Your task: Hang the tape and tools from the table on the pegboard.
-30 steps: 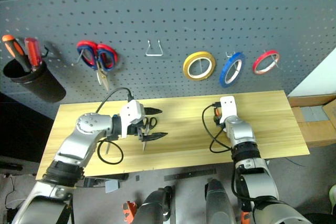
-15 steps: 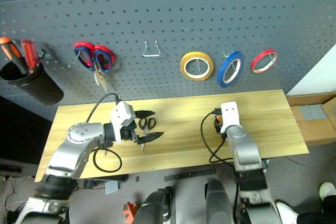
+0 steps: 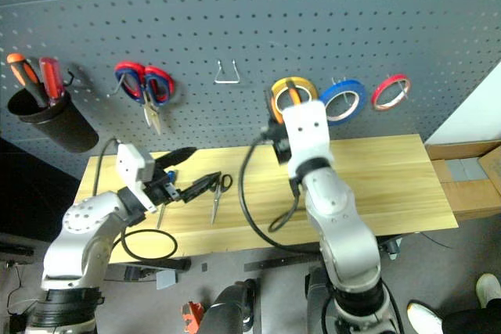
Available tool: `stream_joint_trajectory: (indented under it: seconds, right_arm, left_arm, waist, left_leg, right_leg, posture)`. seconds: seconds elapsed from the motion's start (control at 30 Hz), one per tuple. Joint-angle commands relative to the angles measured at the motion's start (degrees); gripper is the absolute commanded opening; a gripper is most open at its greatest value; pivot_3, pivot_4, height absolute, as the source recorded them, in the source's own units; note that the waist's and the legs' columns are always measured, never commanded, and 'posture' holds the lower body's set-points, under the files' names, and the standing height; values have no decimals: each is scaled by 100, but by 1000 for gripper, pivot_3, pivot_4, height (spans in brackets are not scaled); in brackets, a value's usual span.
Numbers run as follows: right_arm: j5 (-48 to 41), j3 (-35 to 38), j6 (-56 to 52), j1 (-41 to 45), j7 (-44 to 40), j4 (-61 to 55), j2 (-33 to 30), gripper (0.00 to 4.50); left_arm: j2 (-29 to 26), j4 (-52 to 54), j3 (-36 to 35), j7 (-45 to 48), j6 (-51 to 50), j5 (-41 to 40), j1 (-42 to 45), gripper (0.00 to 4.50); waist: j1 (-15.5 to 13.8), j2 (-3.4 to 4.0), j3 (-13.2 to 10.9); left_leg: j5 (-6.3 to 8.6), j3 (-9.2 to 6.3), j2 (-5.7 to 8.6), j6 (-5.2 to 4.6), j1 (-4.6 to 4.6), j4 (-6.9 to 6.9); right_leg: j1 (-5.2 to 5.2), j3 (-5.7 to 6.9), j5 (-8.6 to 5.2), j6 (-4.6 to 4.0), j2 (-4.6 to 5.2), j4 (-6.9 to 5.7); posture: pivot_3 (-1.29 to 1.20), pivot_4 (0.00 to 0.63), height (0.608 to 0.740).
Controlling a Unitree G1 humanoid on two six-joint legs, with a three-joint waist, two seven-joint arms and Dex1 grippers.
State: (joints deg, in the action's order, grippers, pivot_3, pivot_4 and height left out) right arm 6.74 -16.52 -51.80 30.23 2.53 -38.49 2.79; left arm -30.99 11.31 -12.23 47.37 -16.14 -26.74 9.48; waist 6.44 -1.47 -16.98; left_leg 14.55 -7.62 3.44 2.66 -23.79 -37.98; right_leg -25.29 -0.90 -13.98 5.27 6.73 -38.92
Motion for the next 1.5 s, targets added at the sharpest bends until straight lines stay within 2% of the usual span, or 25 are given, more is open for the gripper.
stream_joint_trajectory:
  seconds: [0.03, 0.23, 0.4, 0.6, 1.2, 1.5]
  right_arm:
    - [7, 193, 490, 543, -37, 193, 89, 2720]
    - [-257, 461, 1196, 1305, -151, 1052, 360, 2720]
    - [-437, 679, 2109, 2076, -45, 2262, 777, 2720]
    - [-573, 604, 3140, 2676, -55, 3572, 941, 2720]
    - [-928, 740, 5313, 3776, -67, 5761, 1142, 2720]
    - [-856, 884, 7498, 3968, 167, 7734, 1319, 2720]
  left_arm:
    - [-132, 359, -394, 55, -268, -555, -135, 4500]
    - [-342, 497, -693, -31, -406, -741, -228, 4500]
    - [-405, 553, -900, -209, -430, -875, -187, 4500]
    - [-379, 646, -1021, -500, -500, -989, -85, 4500]
    - [-253, 587, -1031, -1149, -342, -959, 289, 4500]
    - [-93, 347, -790, -1241, -69, -692, 641, 4500]
  waist:
    - [0, 0, 0]
    - [-8, -1, 1]
    - [-41, -2, 3]
    - [-149, -6, 5]
    - [-195, -26, 18]
    - [-268, -60, 51]
  left_leg:
    - [0, 1, 0, 0, 0, 1]
    - [1, 8, 0, 2, -2, 7]
    - [0, 8, 0, 3, 0, 7]
    - [-12, 10, 3, 24, -2, 9]
    - [-20, 9, 2, 43, -3, 14]
    - [-26, 15, 1, 53, -3, 15]
  right_leg:
    - [0, -1, 0, -1, -2, 2]
    - [-5, -3, 1, -3, -3, 10]
    - [-7, -1, 4, -8, -6, 8]
    - [-11, -2, 6, -11, -8, 9]
    - [-20, -2, 8, -15, -14, 4]
    - [-21, -2, 10, -18, -19, 4]
  posture:
    - [-111, 267, 740]
    - [-66, 258, 740]
    - [-23, 243, 740]
    - [16, 229, 740]
    - [64, 217, 740]
    - [109, 204, 740]
